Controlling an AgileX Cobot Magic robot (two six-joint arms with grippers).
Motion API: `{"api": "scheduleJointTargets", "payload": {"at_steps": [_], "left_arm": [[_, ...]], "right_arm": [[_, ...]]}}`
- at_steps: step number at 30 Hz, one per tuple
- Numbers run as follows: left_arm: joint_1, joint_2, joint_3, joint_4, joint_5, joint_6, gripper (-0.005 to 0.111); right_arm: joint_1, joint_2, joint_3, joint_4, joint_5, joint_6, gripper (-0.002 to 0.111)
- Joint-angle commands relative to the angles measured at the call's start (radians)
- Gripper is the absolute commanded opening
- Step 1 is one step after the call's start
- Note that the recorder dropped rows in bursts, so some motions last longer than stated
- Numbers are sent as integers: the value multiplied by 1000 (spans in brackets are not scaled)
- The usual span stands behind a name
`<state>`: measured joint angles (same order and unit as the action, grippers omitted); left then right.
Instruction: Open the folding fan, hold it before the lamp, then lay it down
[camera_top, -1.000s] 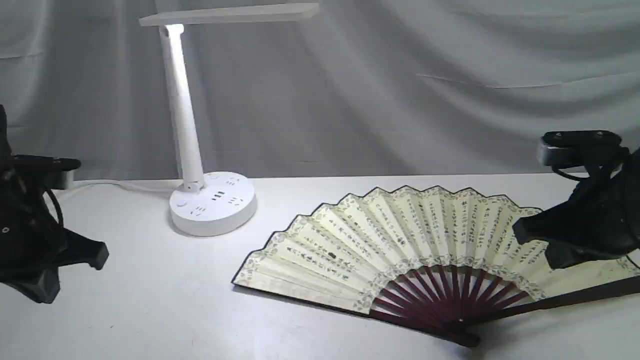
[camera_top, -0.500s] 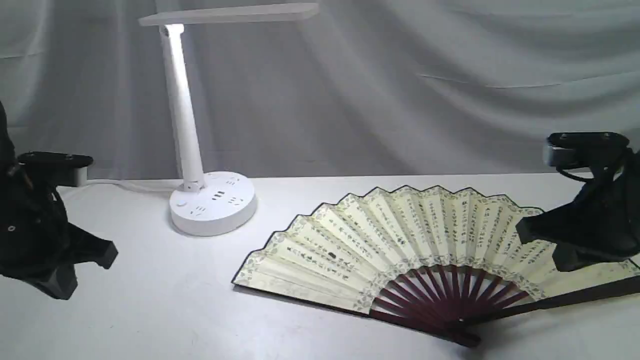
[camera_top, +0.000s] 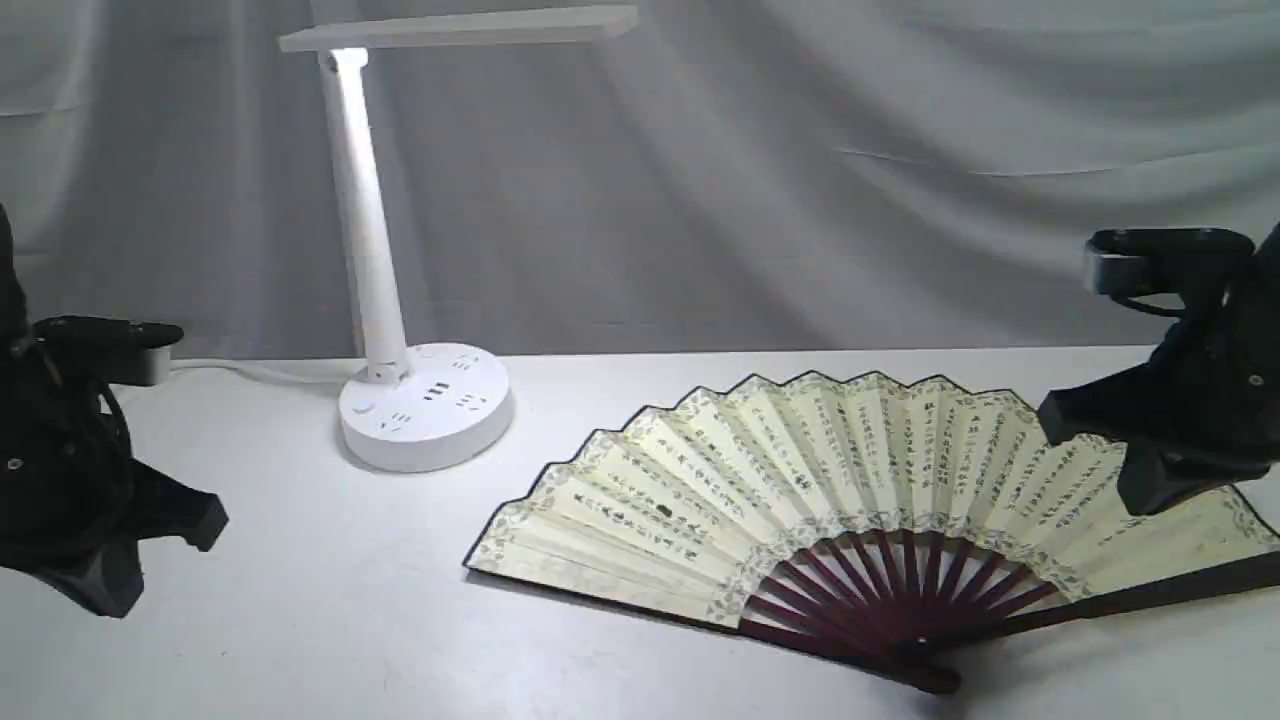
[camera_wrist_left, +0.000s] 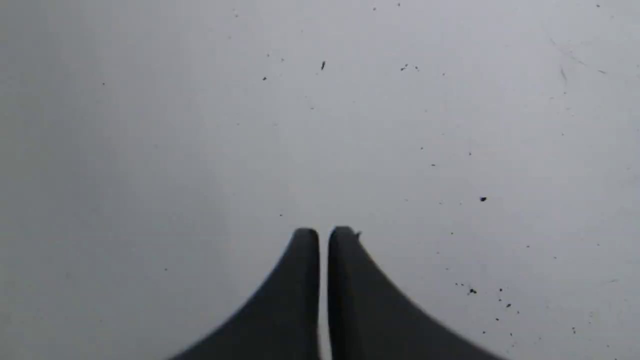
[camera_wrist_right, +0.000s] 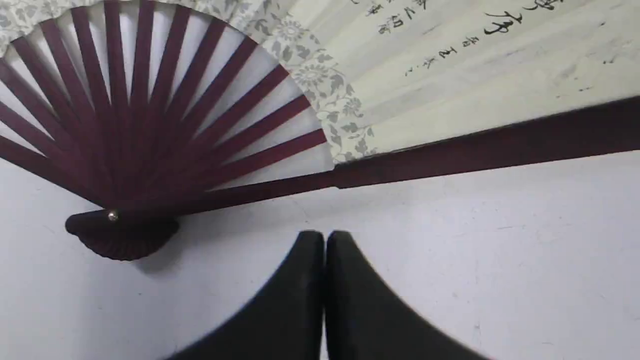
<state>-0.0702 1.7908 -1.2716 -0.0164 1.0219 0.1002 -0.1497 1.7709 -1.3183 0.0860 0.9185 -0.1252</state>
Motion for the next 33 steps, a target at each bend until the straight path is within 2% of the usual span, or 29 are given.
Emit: {"api": "scheduleJointTargets", "payload": {"at_steps": [1,6,13,17,20,33], "left_arm": [[2,-12,5,-10,-4,5,0],[2,-12,5,-2,-4,4,0],[2,-10,5,1,-45,-48,0],[2,-10,5,4,-51,-32,0],[2,-10,5,4,-49,13,0],[2,-10,5,4,-28,11,0]], "right_arm": [[-4,2,-4,-17,-9,14,0],[-4,2,-4,-48,-11,48,0],[-61,2,-4,-60,-8,45,0],[-61,2,-4,-121,-2,2,0],[-59,2,-4,-119,4,-17,0],[-59,2,-4,-119,2,-17,0]]}}
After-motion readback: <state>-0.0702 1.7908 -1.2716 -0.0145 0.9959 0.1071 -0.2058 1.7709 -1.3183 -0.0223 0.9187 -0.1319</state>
